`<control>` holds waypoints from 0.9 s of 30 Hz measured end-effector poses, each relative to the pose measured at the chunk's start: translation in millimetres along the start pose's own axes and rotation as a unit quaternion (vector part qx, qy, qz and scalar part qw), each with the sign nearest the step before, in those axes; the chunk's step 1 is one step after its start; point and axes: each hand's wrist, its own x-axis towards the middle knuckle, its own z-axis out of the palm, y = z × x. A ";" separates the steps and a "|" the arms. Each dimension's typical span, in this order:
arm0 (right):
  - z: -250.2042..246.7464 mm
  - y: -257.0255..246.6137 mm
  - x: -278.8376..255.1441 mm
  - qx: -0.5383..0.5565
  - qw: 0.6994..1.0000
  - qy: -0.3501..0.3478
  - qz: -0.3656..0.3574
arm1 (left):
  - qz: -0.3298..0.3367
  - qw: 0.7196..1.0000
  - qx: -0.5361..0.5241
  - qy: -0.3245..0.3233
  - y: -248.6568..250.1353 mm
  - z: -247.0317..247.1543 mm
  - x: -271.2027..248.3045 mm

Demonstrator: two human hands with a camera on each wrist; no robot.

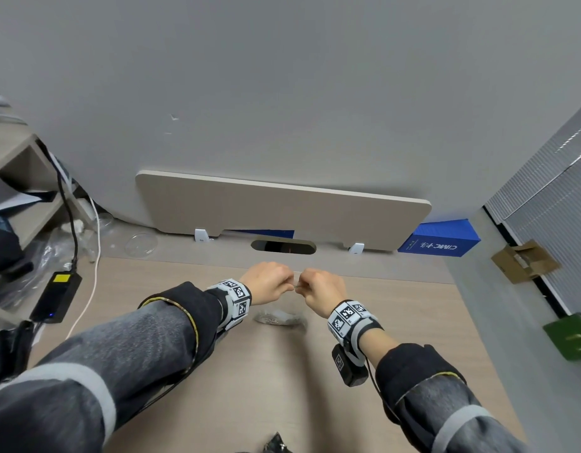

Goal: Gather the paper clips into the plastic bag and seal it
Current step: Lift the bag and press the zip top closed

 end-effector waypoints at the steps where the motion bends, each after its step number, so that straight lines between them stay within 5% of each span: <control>1: -1.5 -0.6 0.9 0.001 1.000 0.003 -0.002 | 0.000 1.000 0.004 0.002 -1.5 -1.8 -0.1; 16: -15.8 6.3 0.9 -0.001 1.000 0.016 0.001 | -0.072 0.996 -0.002 0.052 -35.5 -25.4 -11.2; 27: -16.0 22.2 -2.2 -0.010 0.999 -0.002 0.036 | -0.067 0.998 0.020 0.012 -39.7 -33.6 -15.7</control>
